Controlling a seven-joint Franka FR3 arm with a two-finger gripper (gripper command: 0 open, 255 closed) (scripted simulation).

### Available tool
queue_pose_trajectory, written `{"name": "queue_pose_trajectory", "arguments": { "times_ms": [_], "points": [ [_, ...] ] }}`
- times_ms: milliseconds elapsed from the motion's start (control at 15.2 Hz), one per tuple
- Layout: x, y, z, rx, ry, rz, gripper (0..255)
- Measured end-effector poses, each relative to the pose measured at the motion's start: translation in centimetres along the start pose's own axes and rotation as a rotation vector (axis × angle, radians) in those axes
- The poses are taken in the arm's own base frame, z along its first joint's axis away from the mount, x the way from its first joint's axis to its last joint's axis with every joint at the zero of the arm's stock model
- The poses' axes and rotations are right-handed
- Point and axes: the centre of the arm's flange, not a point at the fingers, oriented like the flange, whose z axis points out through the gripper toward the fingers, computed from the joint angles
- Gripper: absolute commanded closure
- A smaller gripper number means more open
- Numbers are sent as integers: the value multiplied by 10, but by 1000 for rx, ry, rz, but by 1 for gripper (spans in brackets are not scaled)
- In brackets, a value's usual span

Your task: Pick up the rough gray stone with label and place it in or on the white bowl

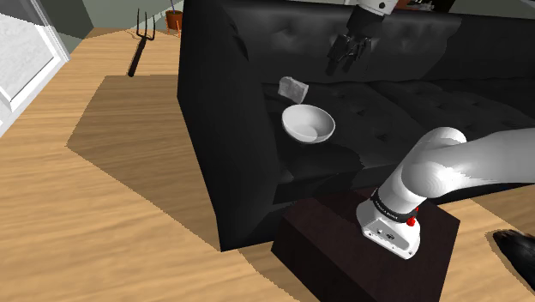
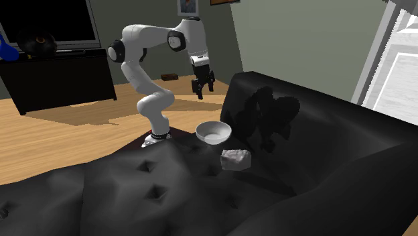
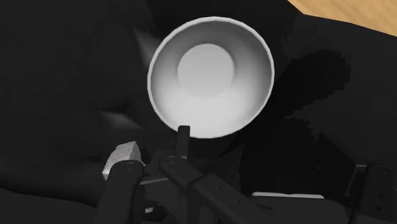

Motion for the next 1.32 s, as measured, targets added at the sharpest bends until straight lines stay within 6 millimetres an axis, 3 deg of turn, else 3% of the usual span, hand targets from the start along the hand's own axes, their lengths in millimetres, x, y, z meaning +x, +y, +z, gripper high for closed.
{"name": "queue_pose_trajectory", "arguments": {
  "times_ms": [132,462,1320],
  "points": [
    [6,3,3,-4,-3,-3,0],
    [48,24,30,-41,-38,-34,0],
    [193,88,119,-147,-136,-126,0]
  ]
}}
